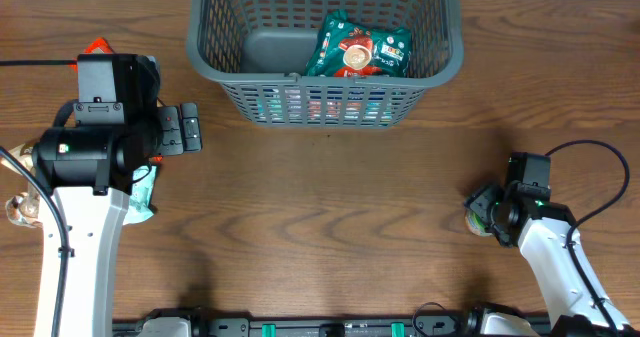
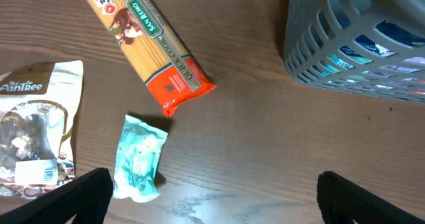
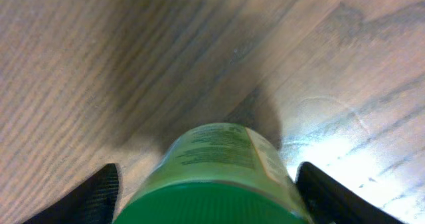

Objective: Pack container
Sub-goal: 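Grasp the green-lidded jar with the right gripper, then carry the jar with the right gripper and lower it into the basket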

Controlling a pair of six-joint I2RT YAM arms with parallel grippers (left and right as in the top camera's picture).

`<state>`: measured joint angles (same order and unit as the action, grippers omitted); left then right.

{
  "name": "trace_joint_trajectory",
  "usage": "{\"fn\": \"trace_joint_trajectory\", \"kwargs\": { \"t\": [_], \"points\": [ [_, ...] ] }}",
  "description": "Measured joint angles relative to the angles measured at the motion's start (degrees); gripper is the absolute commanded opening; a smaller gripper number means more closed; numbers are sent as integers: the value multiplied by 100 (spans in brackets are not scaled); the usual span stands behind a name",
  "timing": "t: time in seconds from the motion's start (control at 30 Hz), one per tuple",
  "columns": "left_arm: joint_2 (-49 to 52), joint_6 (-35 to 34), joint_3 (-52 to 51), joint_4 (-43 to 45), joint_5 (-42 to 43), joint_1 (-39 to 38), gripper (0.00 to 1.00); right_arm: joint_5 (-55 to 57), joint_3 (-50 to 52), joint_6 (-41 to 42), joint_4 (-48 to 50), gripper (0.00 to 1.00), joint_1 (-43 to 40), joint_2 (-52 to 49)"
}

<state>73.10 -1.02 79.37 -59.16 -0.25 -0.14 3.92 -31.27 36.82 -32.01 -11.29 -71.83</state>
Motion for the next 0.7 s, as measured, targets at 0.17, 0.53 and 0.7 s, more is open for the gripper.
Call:
{"fn": "trace_joint_trajectory", "kwargs": {
  "t": [0.17,0.53,0.7],
  "points": [
    [0,0,0,-2,0,0,99,61,-17,4,9,17,0,17],
    [0,0,0,-2,2,0,99,31,-402,-240,-140,1,0,-44],
    [0,0,0,0,-2,0,99,-7,-2199,-839,-905,1,0,-188]
  ]
}}
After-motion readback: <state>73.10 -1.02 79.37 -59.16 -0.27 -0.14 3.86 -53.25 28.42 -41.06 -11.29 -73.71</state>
